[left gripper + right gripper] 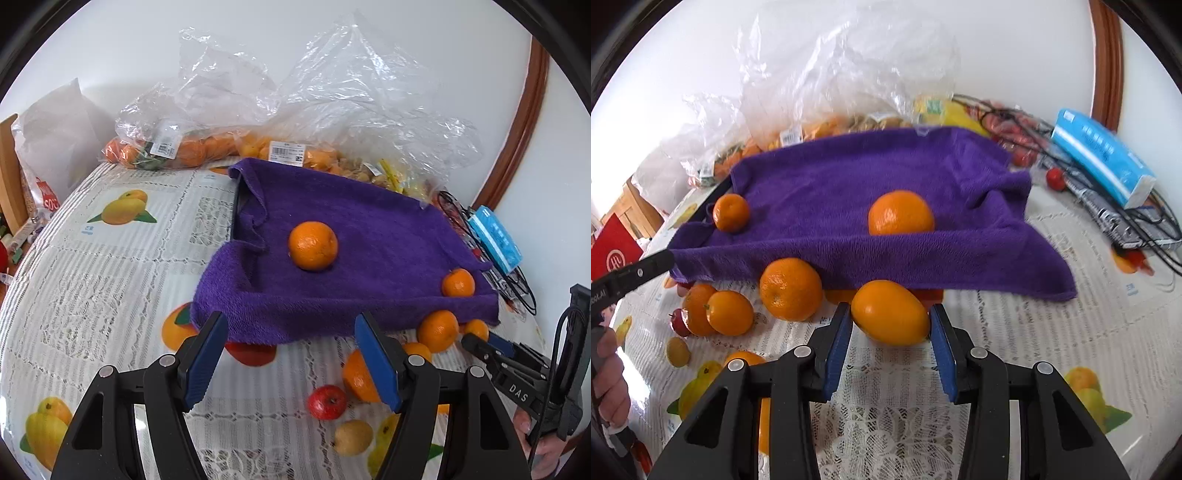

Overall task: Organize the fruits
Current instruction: 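Grasp a small oval orange fruit with the right tool while the left grasps a small yellow-brown fruit, then carry both small fruits over the purple towel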

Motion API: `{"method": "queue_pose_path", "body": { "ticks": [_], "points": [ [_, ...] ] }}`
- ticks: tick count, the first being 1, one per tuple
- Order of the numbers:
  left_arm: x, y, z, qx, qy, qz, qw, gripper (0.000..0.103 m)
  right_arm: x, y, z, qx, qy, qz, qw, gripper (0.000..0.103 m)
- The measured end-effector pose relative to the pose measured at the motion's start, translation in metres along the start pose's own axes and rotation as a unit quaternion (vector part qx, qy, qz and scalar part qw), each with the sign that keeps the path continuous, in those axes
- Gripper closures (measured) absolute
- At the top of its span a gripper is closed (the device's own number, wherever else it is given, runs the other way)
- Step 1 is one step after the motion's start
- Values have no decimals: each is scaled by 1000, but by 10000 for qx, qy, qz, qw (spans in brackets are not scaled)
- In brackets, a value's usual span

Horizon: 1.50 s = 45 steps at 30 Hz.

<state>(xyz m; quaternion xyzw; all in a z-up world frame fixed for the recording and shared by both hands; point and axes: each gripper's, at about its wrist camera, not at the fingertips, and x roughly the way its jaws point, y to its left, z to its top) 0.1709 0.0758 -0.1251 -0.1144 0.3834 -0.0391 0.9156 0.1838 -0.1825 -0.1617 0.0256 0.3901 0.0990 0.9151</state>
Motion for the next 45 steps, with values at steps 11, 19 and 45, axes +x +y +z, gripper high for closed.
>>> {"method": "queue_pose_path", "body": {
  "ticks": [11, 19, 45],
  "points": [
    [-19, -21, -40, 325, 455, -206, 9982, 34, -17, -3, -16, -207, -9, -16, 9998, 75],
    [-10, -33, -53, 451, 633, -79, 9969, 51, -10, -11, -5, -105, -76, -7, 9999, 54],
    [-32, -45, -31, 757, 103, 9, 9971, 77, -50, -15, 1, -22, -327, 95, 9994, 70]
  ]
}}
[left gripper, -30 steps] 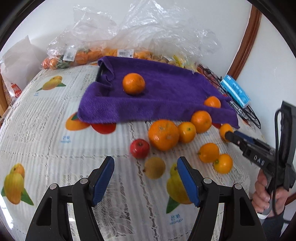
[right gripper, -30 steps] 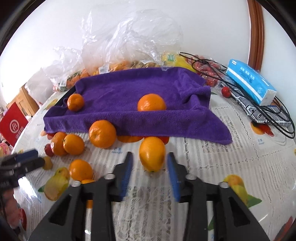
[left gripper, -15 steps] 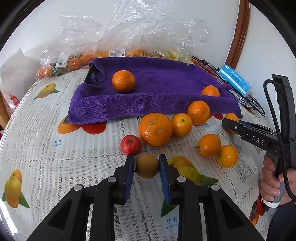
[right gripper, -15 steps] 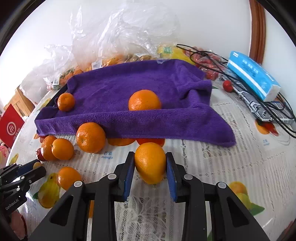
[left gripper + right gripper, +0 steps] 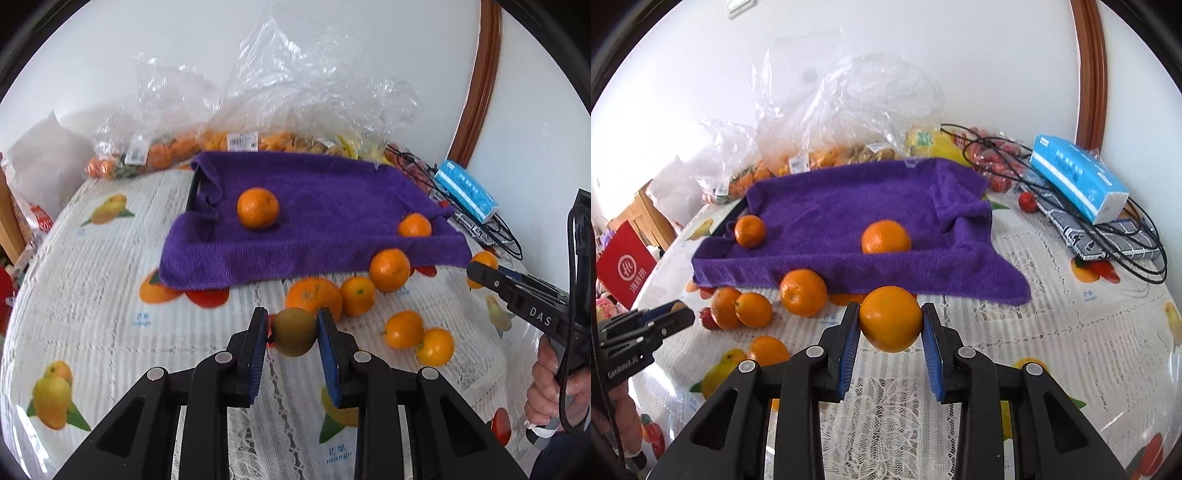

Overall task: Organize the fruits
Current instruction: 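Carry both small fruits over the purple towel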

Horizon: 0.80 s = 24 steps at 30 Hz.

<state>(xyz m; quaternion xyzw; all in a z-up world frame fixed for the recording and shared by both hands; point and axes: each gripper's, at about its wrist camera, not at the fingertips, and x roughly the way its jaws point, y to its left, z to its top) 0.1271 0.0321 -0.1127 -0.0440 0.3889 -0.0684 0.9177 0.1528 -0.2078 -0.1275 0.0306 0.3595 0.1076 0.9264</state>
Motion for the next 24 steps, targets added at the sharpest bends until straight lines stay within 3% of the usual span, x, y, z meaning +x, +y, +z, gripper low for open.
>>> {"method": "queue_pose_path", "body": {
  "ticks": [9, 15, 24],
  "points": [
    [4, 9, 26, -231, -189, 53, 9995, 77, -6, 1, 18, -21, -176, -7, 9998, 70],
    [10, 12, 51, -270, -497, 379, 9977, 77, -4, 1, 47, -1, -437, -54, 9990, 70],
    [24, 17, 84, -351, -797, 449, 9952, 77, 15, 7, 84, 24, -648, -181, 9977, 70]
  ]
}}
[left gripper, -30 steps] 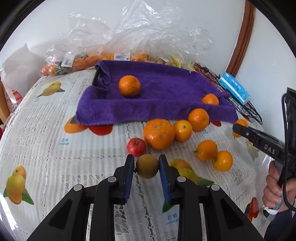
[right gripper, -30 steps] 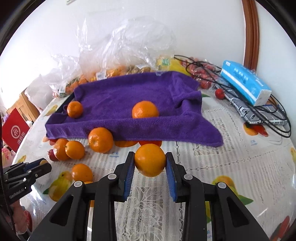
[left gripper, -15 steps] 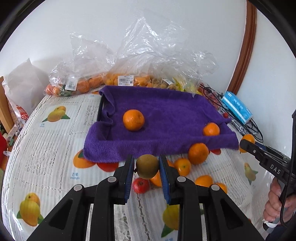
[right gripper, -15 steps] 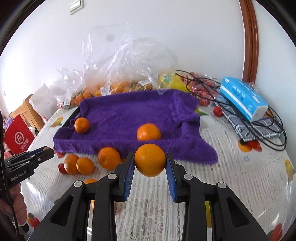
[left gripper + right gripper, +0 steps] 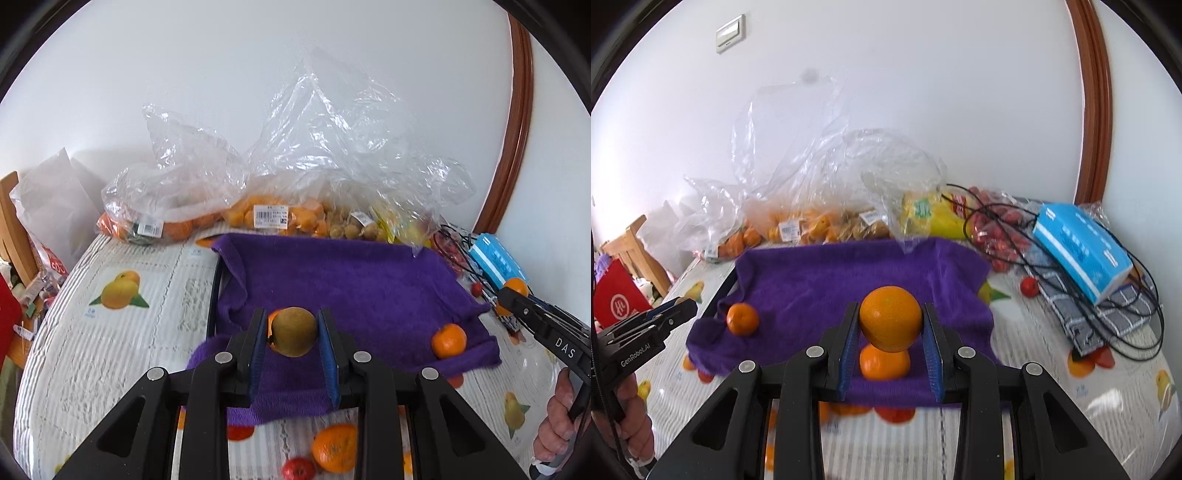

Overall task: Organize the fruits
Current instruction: 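Carry both small fruits over the purple towel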

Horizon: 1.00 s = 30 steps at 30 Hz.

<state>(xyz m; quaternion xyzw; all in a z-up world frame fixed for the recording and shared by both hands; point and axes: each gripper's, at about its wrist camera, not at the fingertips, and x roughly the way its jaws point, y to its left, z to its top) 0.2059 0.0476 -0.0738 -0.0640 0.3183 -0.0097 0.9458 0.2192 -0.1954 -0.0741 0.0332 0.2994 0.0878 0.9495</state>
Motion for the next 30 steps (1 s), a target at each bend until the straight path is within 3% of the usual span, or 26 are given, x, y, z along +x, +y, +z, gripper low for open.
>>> {"method": "queue_pose_path", "body": {
  "ticks": [9, 17, 30],
  "points": [
    [25, 11, 12, -150, 72, -9, 9999, 77, 28, 3, 17, -40, -35, 7, 10000, 70],
    [43, 18, -3, -79, 274, 221, 9993, 77, 62, -2, -3, -88, 266, -63, 9996, 70],
    [50, 12, -11, -2, 467, 32, 9989, 77, 76, 1, -15, -172, 419, 18, 9990, 70]
  ]
}}
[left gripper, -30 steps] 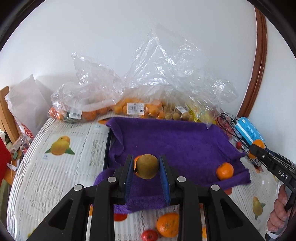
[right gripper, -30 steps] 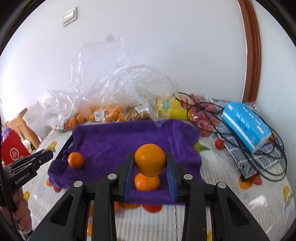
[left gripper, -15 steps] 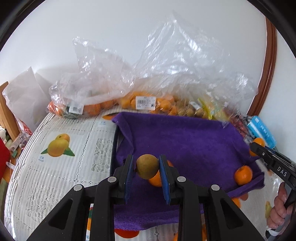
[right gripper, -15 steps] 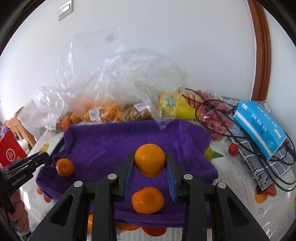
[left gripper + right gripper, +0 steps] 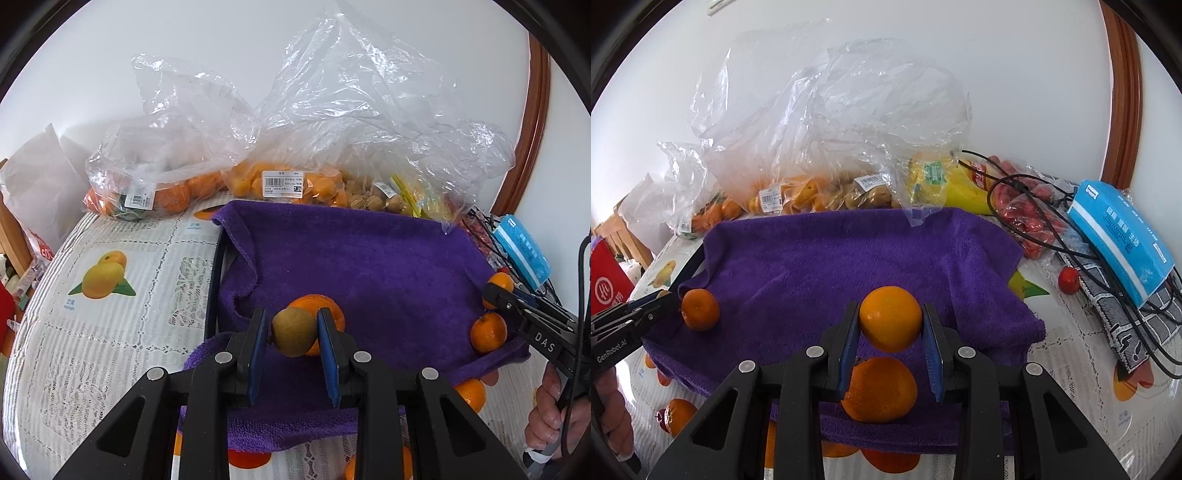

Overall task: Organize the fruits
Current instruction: 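Open the right tool to drop the oval orange fruit onto the towel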

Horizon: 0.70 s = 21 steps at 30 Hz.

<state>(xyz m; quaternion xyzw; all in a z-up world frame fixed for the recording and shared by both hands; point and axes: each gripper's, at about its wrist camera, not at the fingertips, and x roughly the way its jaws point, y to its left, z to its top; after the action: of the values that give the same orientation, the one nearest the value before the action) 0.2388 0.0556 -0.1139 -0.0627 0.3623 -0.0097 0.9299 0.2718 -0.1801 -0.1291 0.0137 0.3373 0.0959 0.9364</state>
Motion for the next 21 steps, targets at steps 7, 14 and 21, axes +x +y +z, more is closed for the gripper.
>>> {"method": "queue_pose_path", "body": {
  "ticks": [7, 14, 21],
  "points": [
    [1, -6, -3, 84, 50, -96, 9999, 77, 1, 0, -1, 1, 46, 33, 10000, 70],
    [2, -11, -5, 133, 186, -326, 9992, 77, 1, 3, -3, -45, 61, 63, 10000, 70],
    [8, -20, -10, 262, 328, -422, 9982, 77, 0, 5, -3, -98, 18, 124, 9999, 70]
  ]
}}
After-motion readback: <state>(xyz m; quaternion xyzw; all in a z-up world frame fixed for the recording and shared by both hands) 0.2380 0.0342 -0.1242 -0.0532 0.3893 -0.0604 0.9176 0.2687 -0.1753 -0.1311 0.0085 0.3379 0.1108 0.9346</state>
